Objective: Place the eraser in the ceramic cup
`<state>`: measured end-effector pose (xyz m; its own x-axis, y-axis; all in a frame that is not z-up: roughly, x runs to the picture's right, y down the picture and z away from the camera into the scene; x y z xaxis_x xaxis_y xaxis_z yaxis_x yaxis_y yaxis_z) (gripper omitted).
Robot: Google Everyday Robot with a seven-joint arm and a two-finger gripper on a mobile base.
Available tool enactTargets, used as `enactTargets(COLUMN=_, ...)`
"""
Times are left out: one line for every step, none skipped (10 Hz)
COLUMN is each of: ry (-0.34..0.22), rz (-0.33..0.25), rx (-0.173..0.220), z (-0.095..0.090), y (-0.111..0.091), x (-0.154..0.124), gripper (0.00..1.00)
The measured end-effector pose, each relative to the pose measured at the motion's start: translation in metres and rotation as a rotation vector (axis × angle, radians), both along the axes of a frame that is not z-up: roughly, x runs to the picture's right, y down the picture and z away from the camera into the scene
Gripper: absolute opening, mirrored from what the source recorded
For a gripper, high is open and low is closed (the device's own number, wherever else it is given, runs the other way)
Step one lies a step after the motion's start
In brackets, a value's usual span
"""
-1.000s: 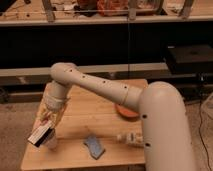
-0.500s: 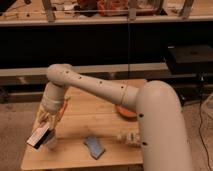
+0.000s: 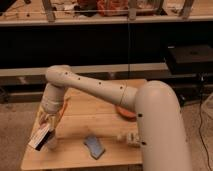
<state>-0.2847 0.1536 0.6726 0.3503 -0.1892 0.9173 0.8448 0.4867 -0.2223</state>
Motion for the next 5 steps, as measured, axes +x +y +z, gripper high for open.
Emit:
enactTargets(ry=0.004, rz=-0.004, rx=-0.001, z=0.0013, y=0.0002, x=0.0012, gripper=0.76)
enactTargets(ry=0.009, rz=-0.005, rx=-0.003, z=0.0017, y=-0.0001, x=0.0012, gripper=0.76)
enactTargets(ry=0.015, rz=-0.004, rx=-0.009, z=0.0019, y=-0.0001, x=0.0002, gripper=0.76)
enactTargets(ry=0.022, rz=0.005, rx=-0.018, z=0.0027, y=-0.0012, x=0.0014, gripper=0.76)
enactTargets(ry=0.034, rz=0.019, rx=-0.026, z=0.0037, y=-0.0044, x=0.0046, gripper=0.76)
